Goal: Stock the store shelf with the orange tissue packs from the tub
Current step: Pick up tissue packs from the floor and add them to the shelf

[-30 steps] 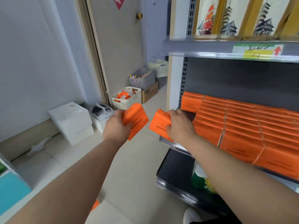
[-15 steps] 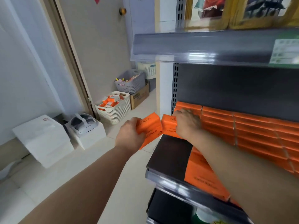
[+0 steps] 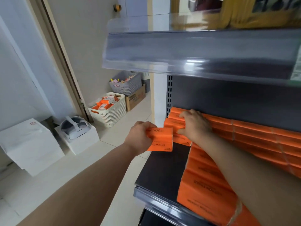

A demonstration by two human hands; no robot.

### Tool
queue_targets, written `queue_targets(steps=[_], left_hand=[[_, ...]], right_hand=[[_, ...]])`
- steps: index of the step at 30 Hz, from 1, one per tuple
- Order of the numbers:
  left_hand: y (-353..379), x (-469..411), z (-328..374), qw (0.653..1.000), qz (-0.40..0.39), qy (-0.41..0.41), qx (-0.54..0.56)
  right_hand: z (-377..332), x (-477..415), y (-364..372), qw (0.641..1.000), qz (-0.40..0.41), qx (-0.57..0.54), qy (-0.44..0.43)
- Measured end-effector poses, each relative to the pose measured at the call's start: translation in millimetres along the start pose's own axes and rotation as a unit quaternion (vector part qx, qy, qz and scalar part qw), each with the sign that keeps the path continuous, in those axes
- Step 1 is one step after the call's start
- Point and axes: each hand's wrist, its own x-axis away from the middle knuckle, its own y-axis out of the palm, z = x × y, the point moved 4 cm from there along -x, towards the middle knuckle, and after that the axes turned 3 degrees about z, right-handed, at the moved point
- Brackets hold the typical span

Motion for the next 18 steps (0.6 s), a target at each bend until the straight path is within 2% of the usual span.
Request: queue_targets(steps=[3, 5, 9, 12, 18], left_hand=[[15, -10, 15, 0.999, -0.017, 0.007, 0.026], [26, -17, 24, 0.999, -0.010, 0.006, 0.037], [41, -24, 30, 0.995, 0.031, -0.060, 0.079], [48, -23, 32, 0.992, 0.031, -0.099, 0.078], [59, -21, 45, 0.996, 0.010, -0.074, 0.046]], right_hand=[[16, 11, -10, 1.000, 0.020, 0.001, -0.011], [26, 18, -8, 1.000, 0.004, 0.012, -0.011], [37, 28, 5, 0.999, -0.030, 0.003, -0.010], [36, 30, 7, 0.999, -0.034, -0.006, -0.011], [34, 31, 5, 0.999, -0.036, -0.009, 0.001]])
